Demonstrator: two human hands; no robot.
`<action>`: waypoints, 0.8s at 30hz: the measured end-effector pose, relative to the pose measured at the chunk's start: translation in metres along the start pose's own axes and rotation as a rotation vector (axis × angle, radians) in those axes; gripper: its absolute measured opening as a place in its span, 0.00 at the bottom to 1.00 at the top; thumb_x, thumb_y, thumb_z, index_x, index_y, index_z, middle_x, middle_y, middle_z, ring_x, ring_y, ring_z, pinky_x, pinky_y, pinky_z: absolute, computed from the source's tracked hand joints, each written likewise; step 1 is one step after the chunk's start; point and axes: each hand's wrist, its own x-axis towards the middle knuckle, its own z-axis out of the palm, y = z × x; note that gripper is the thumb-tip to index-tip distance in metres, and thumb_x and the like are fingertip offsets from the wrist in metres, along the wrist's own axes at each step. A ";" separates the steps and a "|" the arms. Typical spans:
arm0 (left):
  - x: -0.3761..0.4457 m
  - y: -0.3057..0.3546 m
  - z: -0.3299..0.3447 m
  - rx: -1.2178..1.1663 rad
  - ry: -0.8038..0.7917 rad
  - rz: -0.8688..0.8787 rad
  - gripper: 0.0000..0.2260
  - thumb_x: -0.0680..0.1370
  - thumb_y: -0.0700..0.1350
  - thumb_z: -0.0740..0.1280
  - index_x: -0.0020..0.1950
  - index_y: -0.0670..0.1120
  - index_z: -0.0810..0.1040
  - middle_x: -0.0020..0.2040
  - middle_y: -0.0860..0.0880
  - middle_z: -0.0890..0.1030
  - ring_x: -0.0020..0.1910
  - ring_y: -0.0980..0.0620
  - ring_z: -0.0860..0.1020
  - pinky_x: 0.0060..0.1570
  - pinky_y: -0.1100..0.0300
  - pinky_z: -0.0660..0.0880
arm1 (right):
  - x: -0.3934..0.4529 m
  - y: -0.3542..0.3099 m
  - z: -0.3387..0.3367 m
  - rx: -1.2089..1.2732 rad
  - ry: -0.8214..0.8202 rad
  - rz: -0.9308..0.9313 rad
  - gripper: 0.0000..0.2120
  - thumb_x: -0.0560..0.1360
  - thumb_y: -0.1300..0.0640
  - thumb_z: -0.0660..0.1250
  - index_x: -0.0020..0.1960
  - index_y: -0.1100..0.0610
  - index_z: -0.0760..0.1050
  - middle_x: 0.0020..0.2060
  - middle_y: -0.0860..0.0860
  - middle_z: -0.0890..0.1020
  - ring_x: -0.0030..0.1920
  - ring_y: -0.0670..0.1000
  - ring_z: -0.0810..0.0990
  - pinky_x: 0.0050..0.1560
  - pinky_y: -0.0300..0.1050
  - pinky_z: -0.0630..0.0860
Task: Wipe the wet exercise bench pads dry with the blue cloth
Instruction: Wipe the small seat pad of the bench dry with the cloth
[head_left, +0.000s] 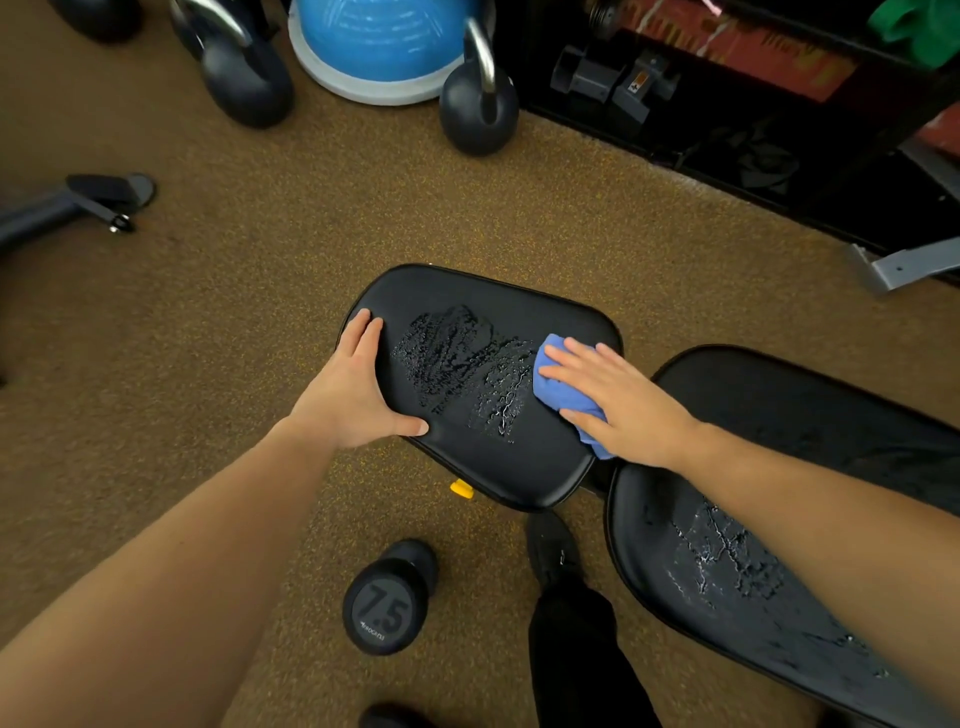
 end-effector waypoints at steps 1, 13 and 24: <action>0.000 -0.001 0.000 -0.001 -0.002 0.006 0.65 0.59 0.61 0.83 0.83 0.47 0.43 0.81 0.57 0.40 0.81 0.53 0.47 0.77 0.51 0.57 | -0.005 -0.006 0.005 -0.012 0.004 0.003 0.26 0.83 0.43 0.54 0.79 0.48 0.59 0.80 0.43 0.54 0.80 0.45 0.46 0.79 0.49 0.44; -0.003 -0.002 0.001 -0.257 0.170 -0.155 0.37 0.79 0.53 0.69 0.81 0.43 0.55 0.81 0.47 0.55 0.80 0.48 0.55 0.76 0.54 0.55 | -0.046 -0.094 0.062 -0.128 0.012 -0.015 0.28 0.83 0.44 0.55 0.81 0.49 0.55 0.81 0.46 0.50 0.81 0.48 0.44 0.78 0.53 0.46; -0.005 -0.011 0.003 -0.418 0.176 -0.248 0.24 0.84 0.43 0.58 0.80 0.45 0.60 0.80 0.48 0.61 0.76 0.50 0.64 0.73 0.63 0.60 | -0.051 -0.088 0.041 0.031 0.239 0.089 0.26 0.80 0.49 0.58 0.76 0.55 0.66 0.76 0.49 0.67 0.78 0.50 0.61 0.76 0.54 0.60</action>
